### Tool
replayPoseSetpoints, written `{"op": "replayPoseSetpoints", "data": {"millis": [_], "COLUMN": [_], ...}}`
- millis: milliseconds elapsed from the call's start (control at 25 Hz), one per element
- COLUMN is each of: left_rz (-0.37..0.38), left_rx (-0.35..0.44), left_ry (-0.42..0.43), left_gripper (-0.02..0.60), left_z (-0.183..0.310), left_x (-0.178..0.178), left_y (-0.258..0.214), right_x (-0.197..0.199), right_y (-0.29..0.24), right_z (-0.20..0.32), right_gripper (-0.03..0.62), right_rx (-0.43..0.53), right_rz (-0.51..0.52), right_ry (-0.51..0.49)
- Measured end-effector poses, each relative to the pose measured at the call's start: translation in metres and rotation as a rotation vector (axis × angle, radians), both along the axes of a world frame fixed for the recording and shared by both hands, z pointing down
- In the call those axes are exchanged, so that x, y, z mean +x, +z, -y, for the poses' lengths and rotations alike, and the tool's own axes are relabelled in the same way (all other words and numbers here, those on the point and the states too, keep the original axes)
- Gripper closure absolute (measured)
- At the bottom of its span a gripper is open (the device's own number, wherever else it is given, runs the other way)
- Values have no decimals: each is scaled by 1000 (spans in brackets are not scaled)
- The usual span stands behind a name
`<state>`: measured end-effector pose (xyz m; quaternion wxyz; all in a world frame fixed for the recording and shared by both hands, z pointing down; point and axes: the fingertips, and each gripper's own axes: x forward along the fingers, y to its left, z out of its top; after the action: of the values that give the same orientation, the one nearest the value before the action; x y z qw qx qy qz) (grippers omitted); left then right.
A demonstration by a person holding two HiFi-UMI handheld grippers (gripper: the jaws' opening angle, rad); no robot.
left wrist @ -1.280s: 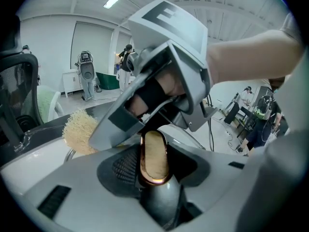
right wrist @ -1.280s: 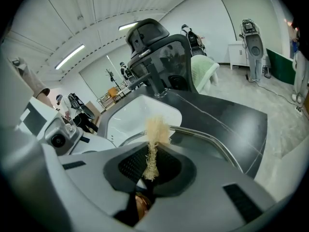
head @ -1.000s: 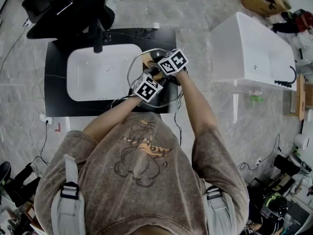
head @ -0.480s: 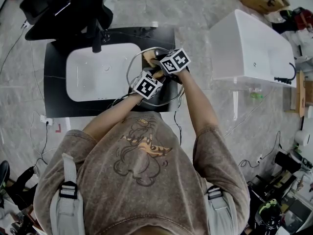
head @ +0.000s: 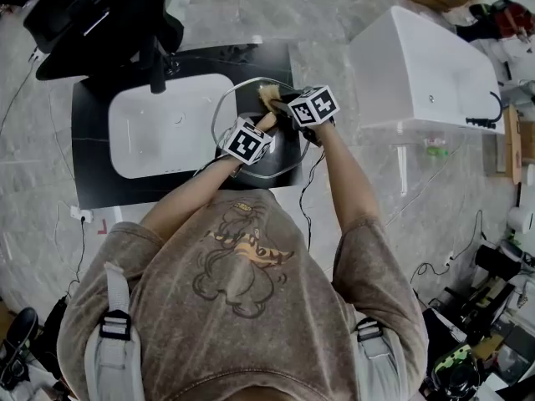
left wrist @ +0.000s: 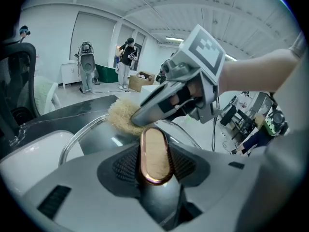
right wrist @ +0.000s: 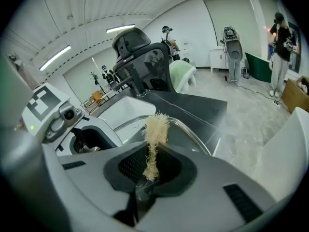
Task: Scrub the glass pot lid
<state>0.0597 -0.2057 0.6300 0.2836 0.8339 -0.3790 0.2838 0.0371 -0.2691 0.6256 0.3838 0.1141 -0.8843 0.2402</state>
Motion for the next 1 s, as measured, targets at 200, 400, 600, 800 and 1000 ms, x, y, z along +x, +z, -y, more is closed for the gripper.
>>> {"op": "replayPoseSetpoints", "data": {"millis": [200,400,600,800,1000], "left_rz": [3,25,36,36,56], "left_rx": [-2,-7,-37,-40,-52], "left_ry": [3,10,18,16,31], "left_gripper": [394,394,394,394,394], "left_z": [2,4,0,0,-1], "left_x": [1,-1,-2,-1,0], "left_y": [-1,-3,2,1,2], "right_x": [21,39,51,63,68], "right_y": [-2,2,1,2,1], "right_z": [-5,-16,-29,-50,-72], "right_gripper": [546,546,546,546,548], "right_rx": [7,7,13,-7,-14], "right_rz": [2,1,22,34,62], "right_ry": [56,106,160,207,269]}}
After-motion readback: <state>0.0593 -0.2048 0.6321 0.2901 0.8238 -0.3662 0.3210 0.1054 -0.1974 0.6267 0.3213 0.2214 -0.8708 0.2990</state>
